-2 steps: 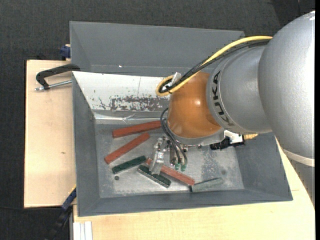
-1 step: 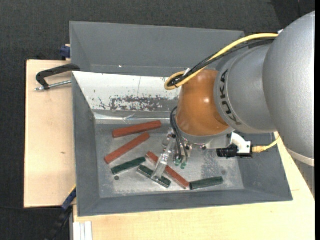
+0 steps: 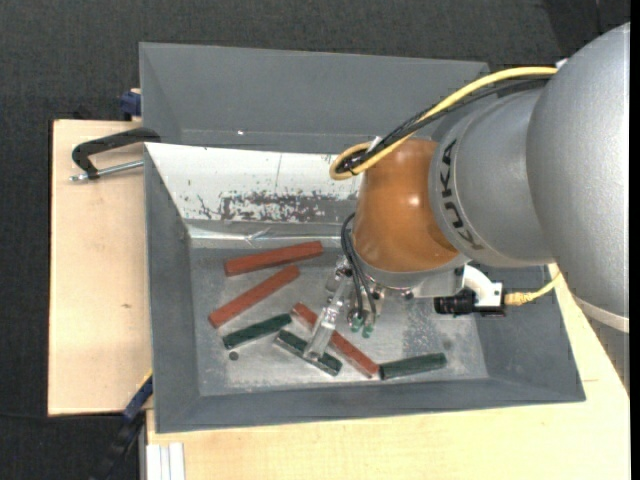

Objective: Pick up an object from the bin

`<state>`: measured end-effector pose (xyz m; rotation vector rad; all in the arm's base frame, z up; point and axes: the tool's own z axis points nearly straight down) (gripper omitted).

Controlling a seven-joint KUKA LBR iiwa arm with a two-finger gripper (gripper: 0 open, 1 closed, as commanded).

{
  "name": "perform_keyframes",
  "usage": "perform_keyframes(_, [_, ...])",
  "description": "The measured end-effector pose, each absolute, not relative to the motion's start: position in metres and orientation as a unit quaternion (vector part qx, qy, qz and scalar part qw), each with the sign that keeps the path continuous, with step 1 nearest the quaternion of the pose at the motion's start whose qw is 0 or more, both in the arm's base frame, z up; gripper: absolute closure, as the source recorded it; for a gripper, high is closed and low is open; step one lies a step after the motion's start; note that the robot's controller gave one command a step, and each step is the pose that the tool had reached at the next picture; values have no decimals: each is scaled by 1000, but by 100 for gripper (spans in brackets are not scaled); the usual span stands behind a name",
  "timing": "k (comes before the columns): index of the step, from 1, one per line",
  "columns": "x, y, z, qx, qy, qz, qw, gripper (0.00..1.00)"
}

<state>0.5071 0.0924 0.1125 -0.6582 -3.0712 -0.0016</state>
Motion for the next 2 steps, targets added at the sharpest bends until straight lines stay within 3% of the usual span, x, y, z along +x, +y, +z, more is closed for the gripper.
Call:
perform_keyframes(1, [511, 96, 90, -239, -971, -1, 0, 0])
perform_keyframes(2, [539, 96, 73, -271, -962, -2, 1, 100])
